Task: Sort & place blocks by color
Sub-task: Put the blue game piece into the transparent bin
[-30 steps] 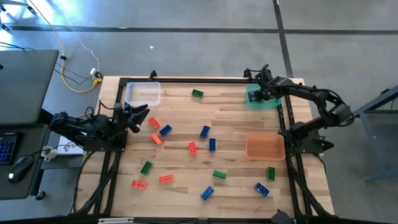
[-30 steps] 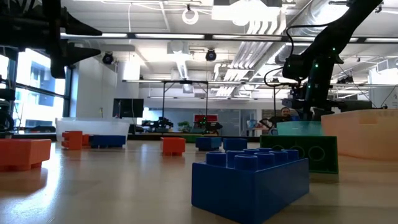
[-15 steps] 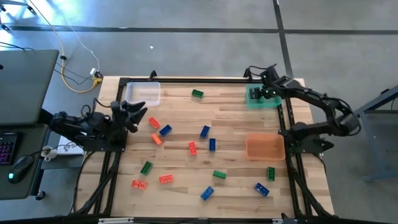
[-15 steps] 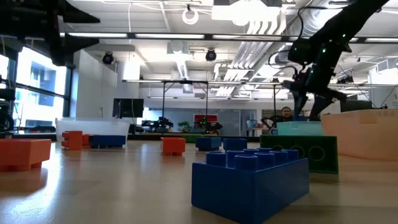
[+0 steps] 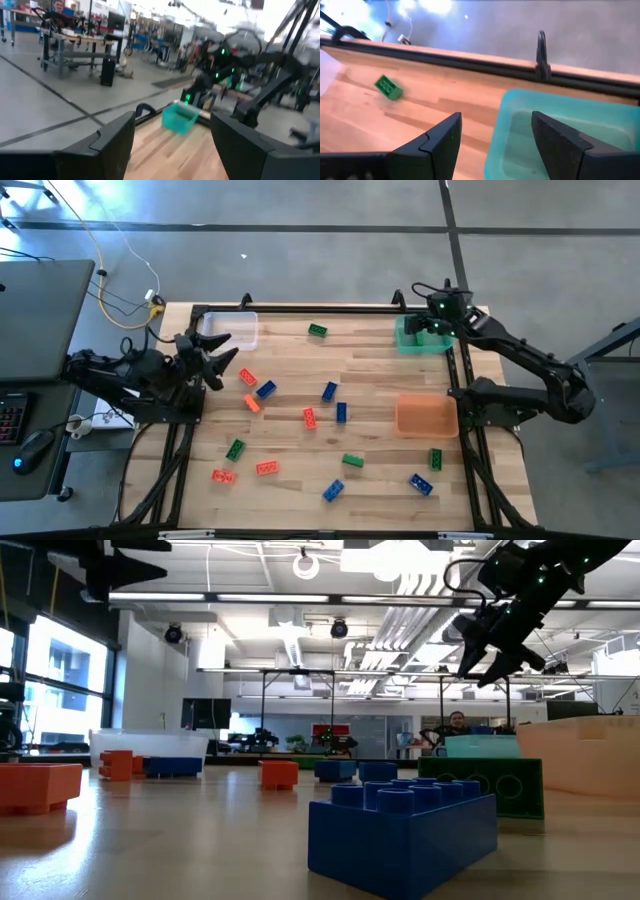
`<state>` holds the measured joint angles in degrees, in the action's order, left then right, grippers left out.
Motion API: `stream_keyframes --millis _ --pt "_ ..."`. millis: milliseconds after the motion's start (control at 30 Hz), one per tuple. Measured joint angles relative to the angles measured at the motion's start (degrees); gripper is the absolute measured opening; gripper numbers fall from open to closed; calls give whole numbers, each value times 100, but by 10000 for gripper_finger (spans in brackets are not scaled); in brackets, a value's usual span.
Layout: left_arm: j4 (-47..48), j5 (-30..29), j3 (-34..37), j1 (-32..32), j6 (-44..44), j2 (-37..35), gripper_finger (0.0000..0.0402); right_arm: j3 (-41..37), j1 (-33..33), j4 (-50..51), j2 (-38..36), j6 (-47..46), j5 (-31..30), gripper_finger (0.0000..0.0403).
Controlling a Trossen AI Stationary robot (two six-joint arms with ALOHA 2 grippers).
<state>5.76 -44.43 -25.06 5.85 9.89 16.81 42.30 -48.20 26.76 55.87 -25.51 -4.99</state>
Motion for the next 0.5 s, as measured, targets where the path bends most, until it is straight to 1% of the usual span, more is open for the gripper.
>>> stream_keyframes --millis 200,300,400,500 --pt "448 8 -786 -29 105 924 246 0 160 -236 -6 2 -42 226" --pt "1048 126 -1199 -108 471 1376 246 0 228 -327 -6 53 -44 226" --pt "1805 467 -1578 -242 970 1857 246 0 226 -391 -6 137 -46 226" --pt "2314 924 -1832 -407 1332 2336 246 0 225 -425 -6 154 -46 226"
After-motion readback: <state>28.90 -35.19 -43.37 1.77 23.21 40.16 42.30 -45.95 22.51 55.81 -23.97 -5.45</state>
